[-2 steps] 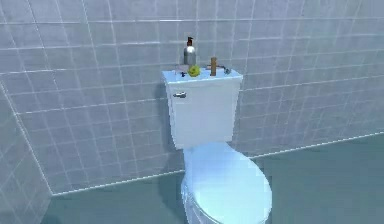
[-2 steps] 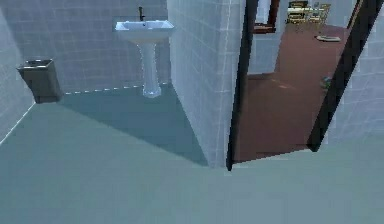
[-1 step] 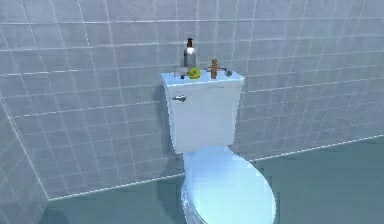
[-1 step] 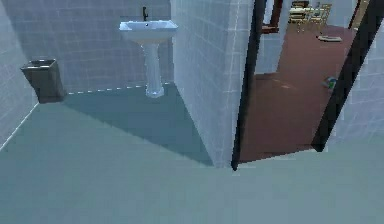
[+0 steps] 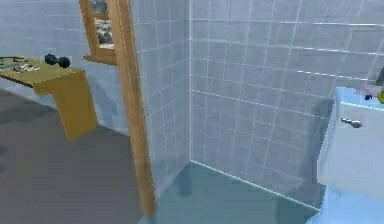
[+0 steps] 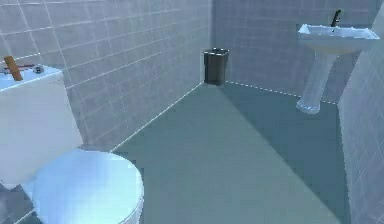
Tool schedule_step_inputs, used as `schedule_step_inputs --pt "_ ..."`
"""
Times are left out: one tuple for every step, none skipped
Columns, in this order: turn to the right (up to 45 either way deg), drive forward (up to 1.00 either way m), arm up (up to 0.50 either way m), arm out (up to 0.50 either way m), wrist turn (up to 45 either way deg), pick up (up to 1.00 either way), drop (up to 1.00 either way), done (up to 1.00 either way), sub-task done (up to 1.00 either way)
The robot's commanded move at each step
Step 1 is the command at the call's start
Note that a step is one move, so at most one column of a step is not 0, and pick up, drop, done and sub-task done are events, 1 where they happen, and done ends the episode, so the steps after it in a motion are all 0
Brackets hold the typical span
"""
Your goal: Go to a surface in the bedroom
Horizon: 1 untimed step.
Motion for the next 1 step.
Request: schedule_step_inputs --pt "-42.0 0.0 0.0 0.0 0.0 0.0 0.0 0.0 0.0"
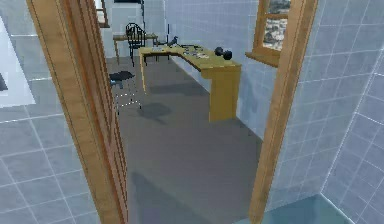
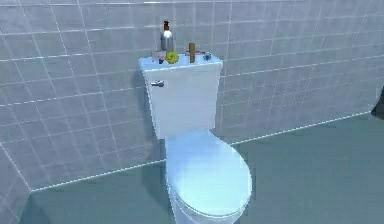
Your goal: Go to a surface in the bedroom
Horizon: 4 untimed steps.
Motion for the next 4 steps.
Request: schedule_step_inputs --pt "0.0 0.65 0.0 0.0 0.0 0.0 0.0 0.0 0.0" --pt "-12.0 0.0 0.0 0.0 0.0 0.0 0.0 0.0 0.0" --pt "0.0 0.8 0.0 0.0 0.0 0.0 0.0 0.0 0.0" --pt "-3.0 0.0 0.0 0.0 0.0 0.0 0.0 0.0 0.0"
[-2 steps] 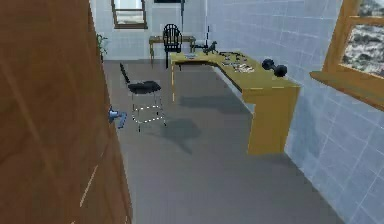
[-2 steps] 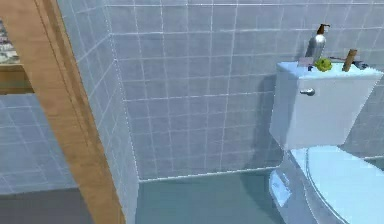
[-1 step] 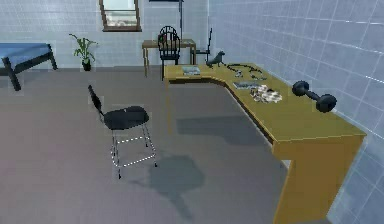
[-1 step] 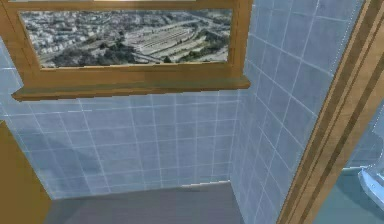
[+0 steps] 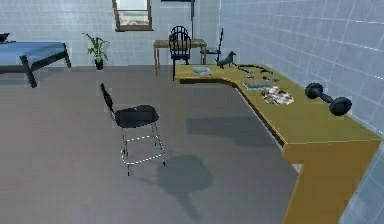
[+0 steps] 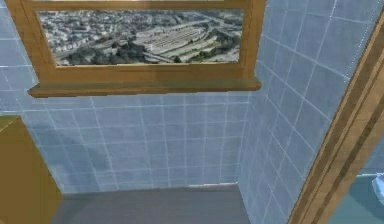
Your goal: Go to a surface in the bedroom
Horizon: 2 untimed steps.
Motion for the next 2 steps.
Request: schedule_step_inputs --pt "45.0 0.0 0.0 0.0 0.0 0.0 0.0 0.0 0.0" --pt "45.0 0.0 0.0 0.0 0.0 0.0 0.0 0.0 0.0"
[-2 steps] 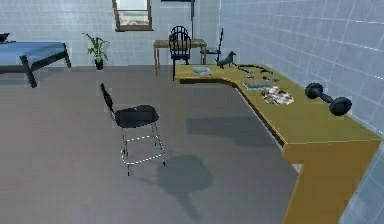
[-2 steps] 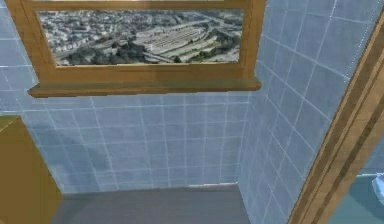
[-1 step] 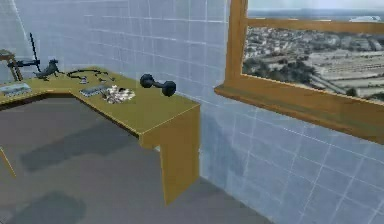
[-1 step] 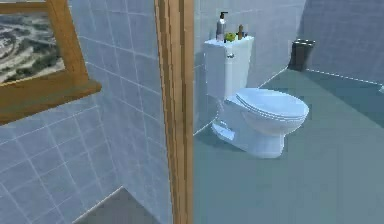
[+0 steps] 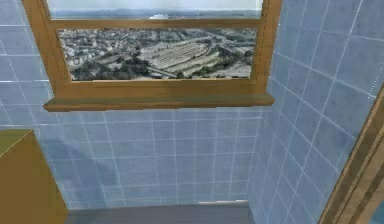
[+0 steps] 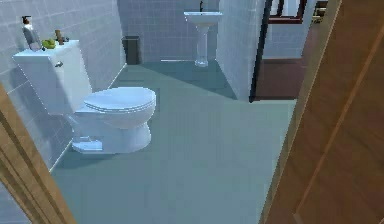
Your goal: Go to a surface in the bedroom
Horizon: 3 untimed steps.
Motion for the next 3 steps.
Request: schedule_step_inputs --pt "12.0 0.0 0.0 0.0 0.0 0.0 0.0 0.0 0.0" --pt "3.0 0.0 0.0 0.0 0.0 0.0 0.0 0.0 0.0" --pt "0.0 0.1 0.0 0.0 0.0 0.0 0.0 0.0 0.0"
